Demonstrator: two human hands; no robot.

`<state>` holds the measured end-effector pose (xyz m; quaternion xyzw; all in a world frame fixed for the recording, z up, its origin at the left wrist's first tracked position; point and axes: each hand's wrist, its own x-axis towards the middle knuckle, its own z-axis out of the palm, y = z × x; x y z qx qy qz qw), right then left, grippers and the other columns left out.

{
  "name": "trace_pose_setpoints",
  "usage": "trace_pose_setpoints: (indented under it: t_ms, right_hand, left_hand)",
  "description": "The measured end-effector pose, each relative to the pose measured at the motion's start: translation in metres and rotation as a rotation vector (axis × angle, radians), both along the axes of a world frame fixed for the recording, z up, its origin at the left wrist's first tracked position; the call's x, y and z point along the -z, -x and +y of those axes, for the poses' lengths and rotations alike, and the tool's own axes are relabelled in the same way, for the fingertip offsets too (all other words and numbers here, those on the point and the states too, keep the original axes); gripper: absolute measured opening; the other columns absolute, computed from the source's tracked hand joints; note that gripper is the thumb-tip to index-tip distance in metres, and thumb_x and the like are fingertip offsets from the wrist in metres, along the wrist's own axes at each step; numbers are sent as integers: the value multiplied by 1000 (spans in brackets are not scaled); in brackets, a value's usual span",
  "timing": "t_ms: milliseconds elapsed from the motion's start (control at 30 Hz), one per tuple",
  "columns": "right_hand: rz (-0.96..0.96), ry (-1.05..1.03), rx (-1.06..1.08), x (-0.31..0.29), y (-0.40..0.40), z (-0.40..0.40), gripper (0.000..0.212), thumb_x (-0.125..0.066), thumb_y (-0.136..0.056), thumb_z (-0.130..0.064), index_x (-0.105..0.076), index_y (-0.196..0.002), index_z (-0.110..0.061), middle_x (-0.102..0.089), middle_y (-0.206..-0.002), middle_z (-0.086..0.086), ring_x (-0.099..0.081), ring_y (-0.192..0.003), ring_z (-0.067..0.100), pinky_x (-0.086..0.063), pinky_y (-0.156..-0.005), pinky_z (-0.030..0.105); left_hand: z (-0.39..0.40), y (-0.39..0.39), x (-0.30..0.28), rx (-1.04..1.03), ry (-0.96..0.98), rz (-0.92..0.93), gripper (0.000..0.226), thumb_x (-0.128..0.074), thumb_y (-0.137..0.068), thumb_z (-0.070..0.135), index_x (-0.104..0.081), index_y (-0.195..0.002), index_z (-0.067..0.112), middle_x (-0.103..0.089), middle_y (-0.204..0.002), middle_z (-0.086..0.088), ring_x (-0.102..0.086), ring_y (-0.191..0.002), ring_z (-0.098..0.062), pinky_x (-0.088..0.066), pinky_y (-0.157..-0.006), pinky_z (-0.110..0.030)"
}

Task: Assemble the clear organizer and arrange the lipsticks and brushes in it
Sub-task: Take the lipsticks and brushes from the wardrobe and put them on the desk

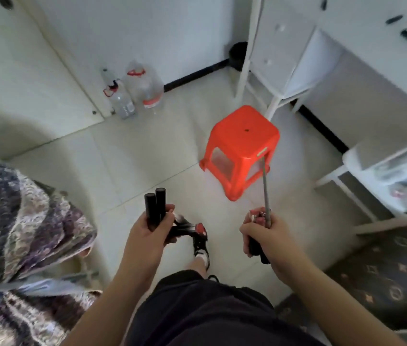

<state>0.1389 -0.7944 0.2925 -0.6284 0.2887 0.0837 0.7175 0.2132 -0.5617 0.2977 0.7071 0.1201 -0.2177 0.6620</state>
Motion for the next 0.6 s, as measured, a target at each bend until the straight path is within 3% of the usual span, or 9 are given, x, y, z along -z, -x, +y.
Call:
trace_pose_setpoints:
  t_ms: [133,233,400,600]
  right_hand:
    - [8,61,86,2,-22,-41,20,-66,-82,-9,-53,-85,6,-61,-60,19,-56,-52,30,-51,-54,40]
    - [15,73,178,-5,-43,-74,16,-65,-82,-5,-52,-84,5,-61,-61,18,-56,-52,29,-53,-54,38]
    - [2,114,366,-19,-62,-129,26,-67,-76,-14,-53,-84,7,-61,-63,16,-57,-54,30,-51,-58,43]
    - [-41,123,596,-23,-61,-200,21,-66,-76,-11,-51,-70,2,-57,-58,18,-53,-48,26,-45,-45,26]
  left_hand:
    - [-57,-49,9,161,9,-11,15,-57,-104,17,-67,-114,22,-79,-102,-2,-75,-97,-20,-55,-67,-23]
    - [-101,-90,11,264,27,-16,13,-57,-104,17,-66,-113,21,-79,-99,-3,-75,-96,-20,-55,-65,-22]
    - [-177,-155,6,440,29,-36,13,-60,-103,19,-70,-110,26,-77,-104,-8,-73,-97,-27,-54,-66,-22]
    - [-284,-200,-14,672,28,-106,31,-59,-104,18,-73,-92,42,-79,-92,3,-76,-84,-11,-56,-67,-22]
